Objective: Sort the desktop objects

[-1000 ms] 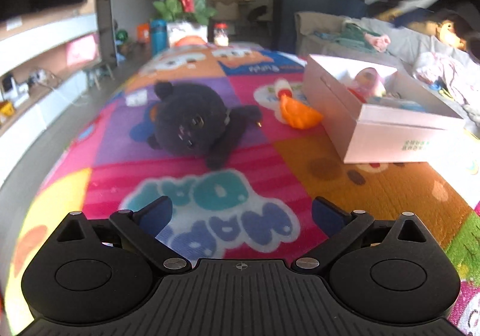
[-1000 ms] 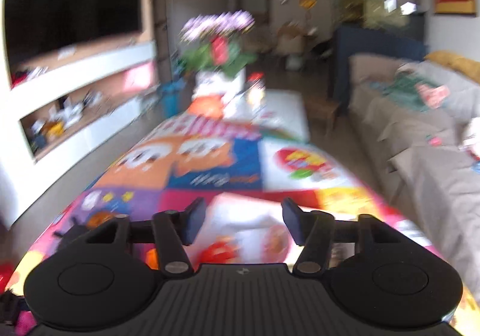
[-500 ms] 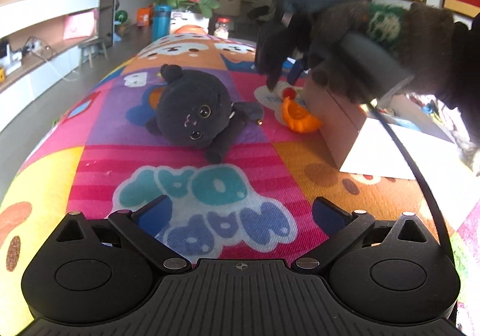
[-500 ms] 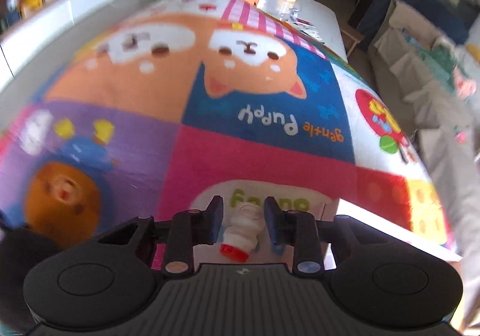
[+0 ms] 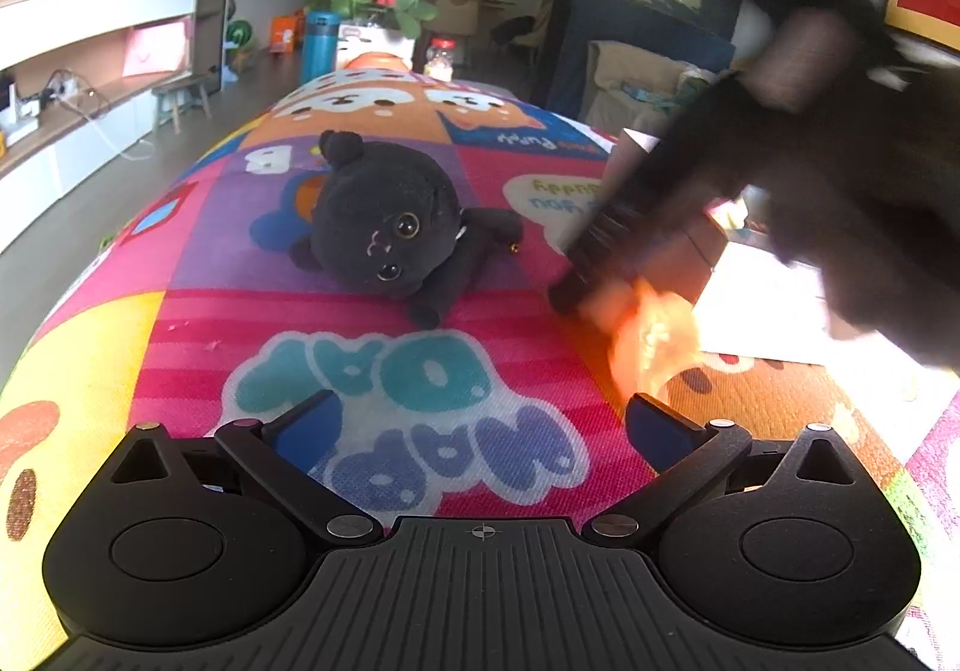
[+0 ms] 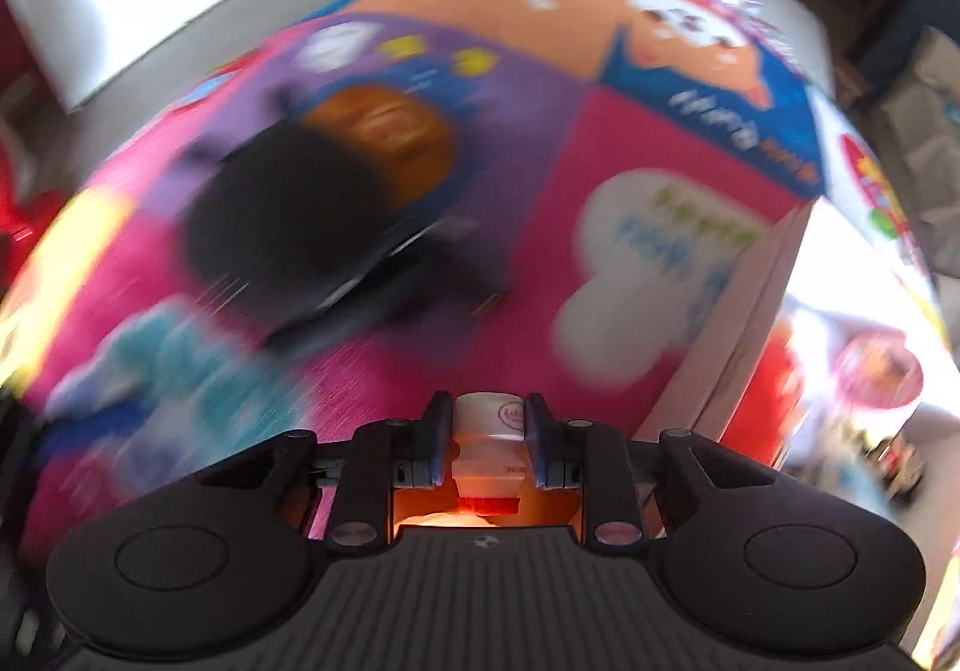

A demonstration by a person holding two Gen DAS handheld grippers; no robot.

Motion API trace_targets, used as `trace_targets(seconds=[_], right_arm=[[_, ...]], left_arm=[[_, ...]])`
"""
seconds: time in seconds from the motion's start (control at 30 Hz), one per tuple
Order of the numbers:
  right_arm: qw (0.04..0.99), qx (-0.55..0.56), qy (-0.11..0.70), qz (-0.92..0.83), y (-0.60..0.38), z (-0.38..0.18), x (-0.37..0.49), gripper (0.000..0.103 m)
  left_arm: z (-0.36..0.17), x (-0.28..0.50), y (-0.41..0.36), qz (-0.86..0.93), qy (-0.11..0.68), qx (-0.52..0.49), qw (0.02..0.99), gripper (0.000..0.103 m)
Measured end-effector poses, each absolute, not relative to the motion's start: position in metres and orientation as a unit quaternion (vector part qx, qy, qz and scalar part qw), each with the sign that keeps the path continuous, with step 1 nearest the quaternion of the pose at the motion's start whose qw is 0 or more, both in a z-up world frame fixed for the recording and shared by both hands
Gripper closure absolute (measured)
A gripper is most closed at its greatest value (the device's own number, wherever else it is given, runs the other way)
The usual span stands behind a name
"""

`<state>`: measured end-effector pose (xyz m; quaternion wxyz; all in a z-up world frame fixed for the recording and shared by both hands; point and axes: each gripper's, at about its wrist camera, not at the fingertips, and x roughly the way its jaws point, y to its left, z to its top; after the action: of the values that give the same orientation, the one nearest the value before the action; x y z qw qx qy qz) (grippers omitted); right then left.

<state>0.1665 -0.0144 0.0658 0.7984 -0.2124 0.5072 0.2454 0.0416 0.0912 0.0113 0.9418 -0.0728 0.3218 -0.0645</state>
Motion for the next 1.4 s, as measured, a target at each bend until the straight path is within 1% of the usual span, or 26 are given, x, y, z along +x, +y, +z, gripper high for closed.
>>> trace_targets(seconds=[0.1, 0.23, 0.33, 0.5, 0.63, 0.67, 0.7, 0.73, 0.8, 0.9, 1.03, 1.07, 1.1, 1.13, 1.17, 1.27, 1.3, 1.33, 1.4], right_arm=[[0.82, -0.203, 0.472, 0.253, -0.029, 0.081, 0.131, 0.078], [0.866, -0.179, 0.395, 0.25, -0.065, 0.116, 0.094, 0.078], [0.873, -0.129, 0.395, 0.255, -0.101, 0.126, 0.075, 0.078], [0.878, -0.105, 0.418, 0.207, -0.152, 0.101, 0.058, 0.078], [0.908, -0.133, 0.368, 0.149, -0.172, 0.076, 0.03, 0.078], [0.914, -0.134, 0.355, 0.145, -0.174, 0.07, 0.023, 0.076], [0.918, -0.131, 0.346, 0.143, -0.178, 0.066, 0.017, 0.07], [0.922, -0.121, 0.339, 0.143, -0.181, 0.064, 0.012, 0.066], [0.93, -0.089, 0.327, 0.142, -0.192, 0.061, 0.004, 0.05], [0.938, -0.046, 0.315, 0.136, -0.207, 0.054, -0.003, 0.043], [0.944, -0.008, 0.308, 0.114, -0.22, 0.041, -0.004, 0.042], [0.944, 0.003, 0.309, 0.113, -0.222, 0.038, -0.004, 0.042], [0.943, 0.014, 0.311, 0.115, -0.224, 0.034, -0.004, 0.042], [0.942, 0.023, 0.313, 0.116, -0.226, 0.031, -0.004, 0.042], [0.941, 0.029, 0.316, 0.116, -0.227, 0.027, -0.006, 0.041], [0.942, 0.04, 0.314, 0.113, -0.23, 0.023, -0.008, 0.04], [0.944, 0.043, 0.308, 0.112, -0.231, 0.024, -0.009, 0.037], [0.944, 0.045, 0.308, 0.112, -0.232, 0.023, -0.01, 0.032], [0.943, 0.047, 0.309, 0.114, -0.232, 0.023, -0.01, 0.032]], left_arm=[[0.011, 0.041, 0.09, -0.063, 0.322, -0.068, 0.942, 0.0], [0.011, 0.042, 0.089, -0.058, 0.325, -0.063, 0.942, 0.0], [0.011, 0.042, 0.088, -0.052, 0.326, -0.061, 0.942, 0.0], [0.011, 0.043, 0.085, -0.043, 0.33, -0.048, 0.942, 0.0], [0.011, 0.043, 0.082, -0.032, 0.333, -0.035, 0.942, 0.0], [0.011, 0.043, 0.081, -0.03, 0.333, -0.032, 0.942, 0.0], [0.01, 0.044, 0.08, -0.03, 0.334, -0.029, 0.942, 0.0], [0.011, 0.044, 0.08, -0.031, 0.334, -0.027, 0.942, 0.0], [0.012, 0.043, 0.08, -0.032, 0.329, -0.025, 0.943, 0.0], [0.017, 0.04, 0.077, -0.03, 0.311, -0.015, 0.95, 0.0], [0.023, 0.051, 0.07, -0.004, 0.289, 0.021, 0.957, 0.0], [0.024, 0.058, 0.069, -0.002, 0.289, 0.028, 0.957, 0.005], [0.024, 0.065, 0.068, -0.004, 0.295, 0.032, 0.955, 0.023], [0.024, 0.074, 0.068, -0.006, 0.307, 0.033, 0.951, 0.033], [0.023, 0.083, 0.069, -0.006, 0.32, 0.028, 0.947, 0.04], [0.017, 0.105, 0.072, -0.002, 0.343, 0.015, 0.939, 0.04], [0.015, 0.109, 0.072, -0.003, 0.347, 0.015, 0.938, 0.04], [0.015, 0.111, 0.071, -0.004, 0.343, 0.017, 0.939, 0.042], [0.015, 0.113, 0.069, -0.007, 0.343, 0.023, 0.939, 0.064]])
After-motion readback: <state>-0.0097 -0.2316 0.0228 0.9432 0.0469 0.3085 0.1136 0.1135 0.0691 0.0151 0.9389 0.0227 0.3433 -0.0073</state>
